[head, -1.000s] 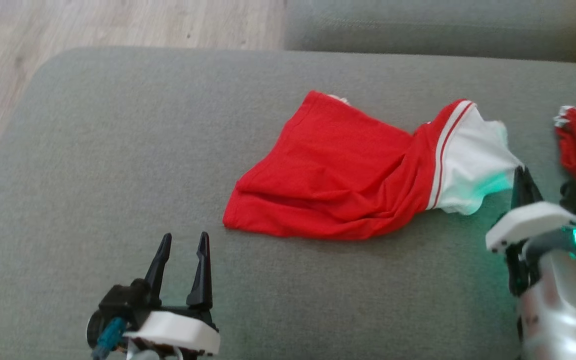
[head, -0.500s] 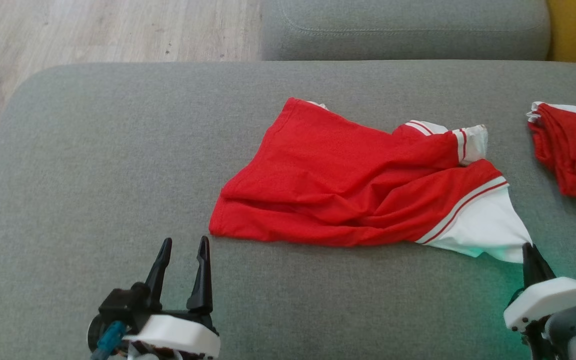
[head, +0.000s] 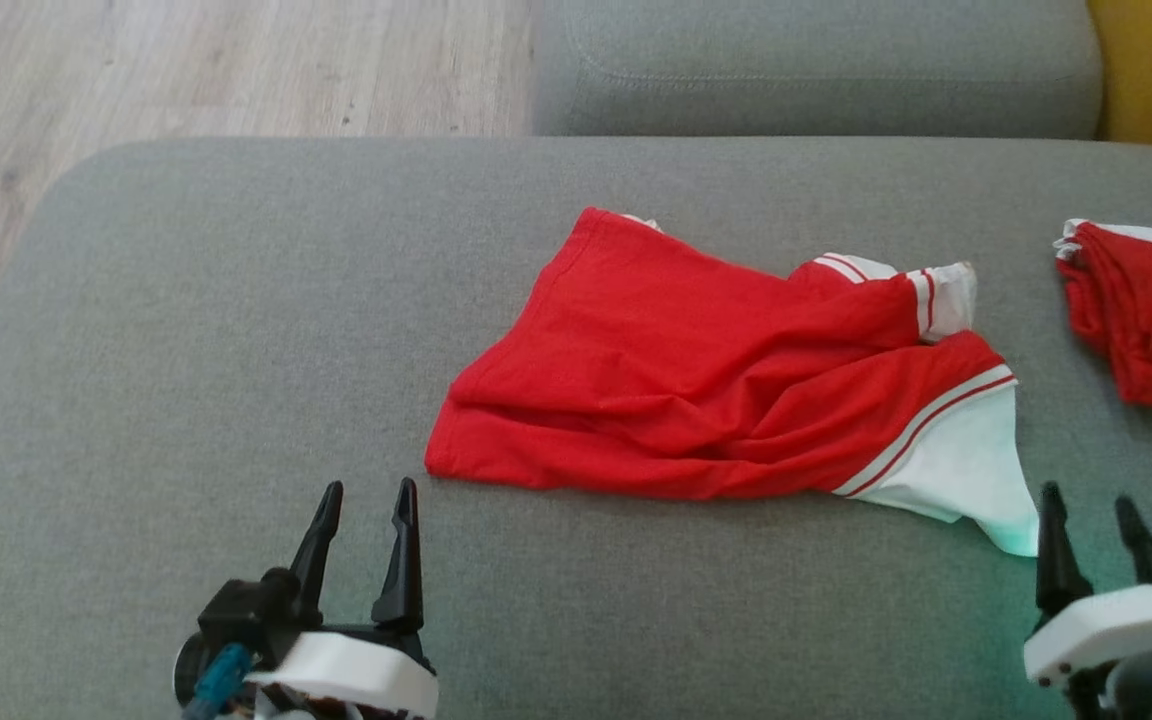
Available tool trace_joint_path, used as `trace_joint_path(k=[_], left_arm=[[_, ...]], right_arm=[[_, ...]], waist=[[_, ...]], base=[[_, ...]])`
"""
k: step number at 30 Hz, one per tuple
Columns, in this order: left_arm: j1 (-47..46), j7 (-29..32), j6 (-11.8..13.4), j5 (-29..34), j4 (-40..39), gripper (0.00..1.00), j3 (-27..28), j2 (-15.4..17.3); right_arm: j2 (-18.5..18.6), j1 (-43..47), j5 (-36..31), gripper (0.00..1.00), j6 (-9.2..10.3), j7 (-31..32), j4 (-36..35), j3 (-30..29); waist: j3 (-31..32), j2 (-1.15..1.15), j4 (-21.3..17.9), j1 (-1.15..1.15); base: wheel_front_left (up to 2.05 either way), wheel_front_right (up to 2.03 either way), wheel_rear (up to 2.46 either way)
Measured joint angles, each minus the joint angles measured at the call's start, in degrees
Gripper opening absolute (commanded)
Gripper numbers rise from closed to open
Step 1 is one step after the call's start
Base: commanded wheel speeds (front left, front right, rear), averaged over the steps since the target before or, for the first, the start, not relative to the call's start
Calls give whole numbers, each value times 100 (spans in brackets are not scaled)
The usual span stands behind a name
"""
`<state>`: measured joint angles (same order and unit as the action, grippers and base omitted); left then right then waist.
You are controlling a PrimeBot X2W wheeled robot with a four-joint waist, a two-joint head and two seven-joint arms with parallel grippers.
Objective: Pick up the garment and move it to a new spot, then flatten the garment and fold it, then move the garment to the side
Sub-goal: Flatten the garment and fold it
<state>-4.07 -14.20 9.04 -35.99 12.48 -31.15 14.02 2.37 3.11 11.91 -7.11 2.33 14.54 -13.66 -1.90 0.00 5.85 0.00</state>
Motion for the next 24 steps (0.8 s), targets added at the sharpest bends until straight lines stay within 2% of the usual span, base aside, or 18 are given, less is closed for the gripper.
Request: trace_joint_path(k=[9,17,24], left_arm=[[0,-1,-40,0,75,100,-16,-35],[70,-2,-48,-35,296,100,2,-49],[194,-7,-79,-42,446,100,107,-64]], right_arm=[[0,-14,-319,100,0,-448,-622,316],[0,-6,-315,100,0,-668,-615,702],[-1,14,-232,100,0,-902,-311,891]], waist=[[241,0,0,0],[366,0,62,0],[459,0,130,0]], base=[[0,0,0],[0,0,0],[0,0,0]])
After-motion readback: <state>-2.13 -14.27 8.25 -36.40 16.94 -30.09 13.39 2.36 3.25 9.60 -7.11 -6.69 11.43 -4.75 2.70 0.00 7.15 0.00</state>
